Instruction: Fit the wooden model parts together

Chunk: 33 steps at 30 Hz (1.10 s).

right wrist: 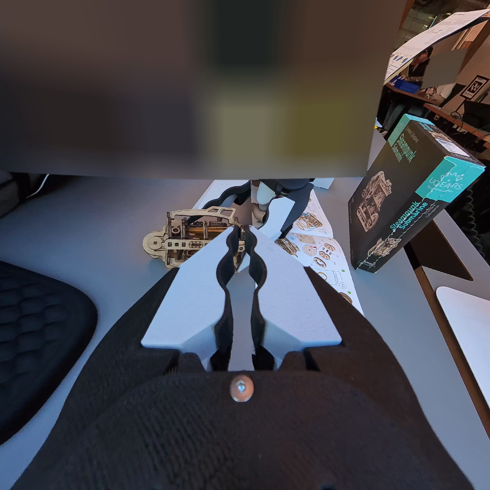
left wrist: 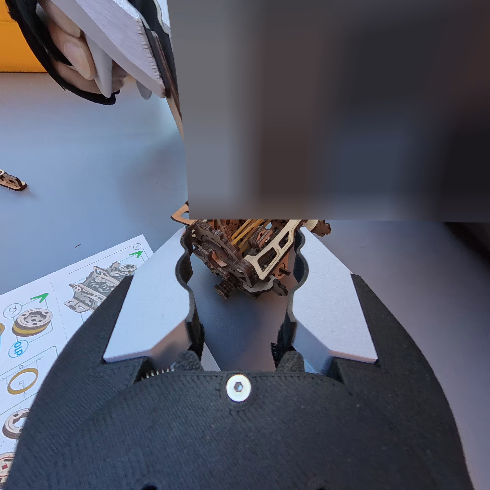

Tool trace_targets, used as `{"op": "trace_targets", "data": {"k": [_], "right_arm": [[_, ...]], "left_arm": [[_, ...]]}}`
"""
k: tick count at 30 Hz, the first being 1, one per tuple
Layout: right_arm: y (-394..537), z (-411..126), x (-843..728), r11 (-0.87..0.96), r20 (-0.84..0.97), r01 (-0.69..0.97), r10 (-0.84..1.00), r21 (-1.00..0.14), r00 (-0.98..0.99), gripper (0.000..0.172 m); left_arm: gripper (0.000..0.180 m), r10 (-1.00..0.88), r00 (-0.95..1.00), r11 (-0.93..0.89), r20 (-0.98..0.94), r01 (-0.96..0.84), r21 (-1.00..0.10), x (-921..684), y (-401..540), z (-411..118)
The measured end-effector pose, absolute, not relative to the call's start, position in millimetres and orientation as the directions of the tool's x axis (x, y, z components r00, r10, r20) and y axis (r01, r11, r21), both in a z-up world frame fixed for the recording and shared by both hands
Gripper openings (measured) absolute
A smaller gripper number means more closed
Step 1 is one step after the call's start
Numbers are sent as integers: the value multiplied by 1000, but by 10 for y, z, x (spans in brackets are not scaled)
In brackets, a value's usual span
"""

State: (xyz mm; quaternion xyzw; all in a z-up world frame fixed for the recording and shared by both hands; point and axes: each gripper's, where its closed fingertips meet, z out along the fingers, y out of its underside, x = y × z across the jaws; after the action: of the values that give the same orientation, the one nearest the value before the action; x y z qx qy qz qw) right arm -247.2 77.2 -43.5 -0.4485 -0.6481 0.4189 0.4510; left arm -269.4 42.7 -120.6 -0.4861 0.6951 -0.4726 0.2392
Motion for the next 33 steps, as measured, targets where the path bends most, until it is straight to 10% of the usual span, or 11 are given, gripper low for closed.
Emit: {"op": "trace_targets", "data": {"k": [33], "right_arm": [[792, -458, -2474, 225, 188, 185, 962, -957, -197, 2]], "left_arm": [[76, -899, -419, 80, 132, -452, -888, -2694, 414, -1214]]}}
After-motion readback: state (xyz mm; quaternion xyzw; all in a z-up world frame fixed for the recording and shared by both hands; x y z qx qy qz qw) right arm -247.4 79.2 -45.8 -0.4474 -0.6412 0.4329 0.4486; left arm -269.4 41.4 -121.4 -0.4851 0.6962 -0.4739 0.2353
